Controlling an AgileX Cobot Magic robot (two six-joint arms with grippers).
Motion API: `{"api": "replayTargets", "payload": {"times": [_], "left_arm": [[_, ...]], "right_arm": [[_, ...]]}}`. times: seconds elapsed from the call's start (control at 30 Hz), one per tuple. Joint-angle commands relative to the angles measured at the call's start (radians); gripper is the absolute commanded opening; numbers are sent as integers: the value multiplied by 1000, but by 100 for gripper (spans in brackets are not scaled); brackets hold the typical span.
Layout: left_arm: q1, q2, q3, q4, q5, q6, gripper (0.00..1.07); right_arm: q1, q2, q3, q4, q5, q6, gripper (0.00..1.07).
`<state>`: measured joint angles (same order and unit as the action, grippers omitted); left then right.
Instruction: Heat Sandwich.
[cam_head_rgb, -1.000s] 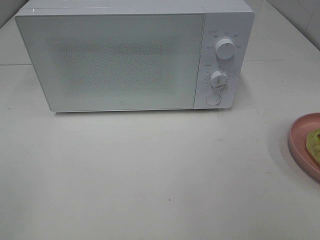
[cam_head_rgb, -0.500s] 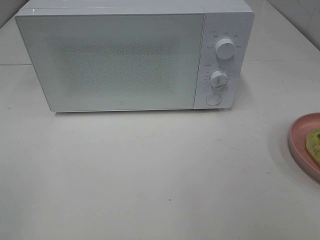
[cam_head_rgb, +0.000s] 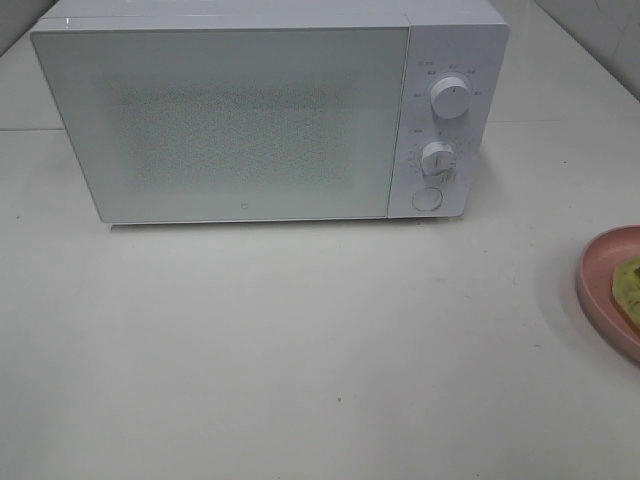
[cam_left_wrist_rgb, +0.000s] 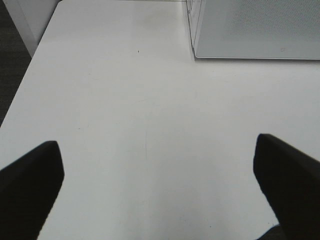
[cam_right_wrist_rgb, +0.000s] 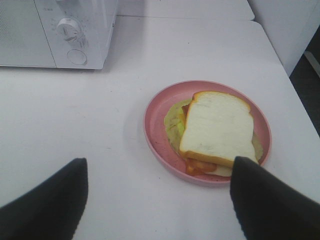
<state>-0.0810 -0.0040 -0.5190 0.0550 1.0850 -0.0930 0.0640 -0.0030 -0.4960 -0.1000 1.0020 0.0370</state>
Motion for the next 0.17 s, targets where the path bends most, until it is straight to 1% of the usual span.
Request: {"api": "replayTargets", "payload": {"times": [0.03, 0.17], "left_arm": [[1, -23, 0, 0, -11, -1, 98], [1, -23, 0, 0, -11, -1, 98]], "right_arm": [[-4, -28, 1, -1, -7, 9, 75], [-4, -28, 1, -1, -7, 9, 75]]}}
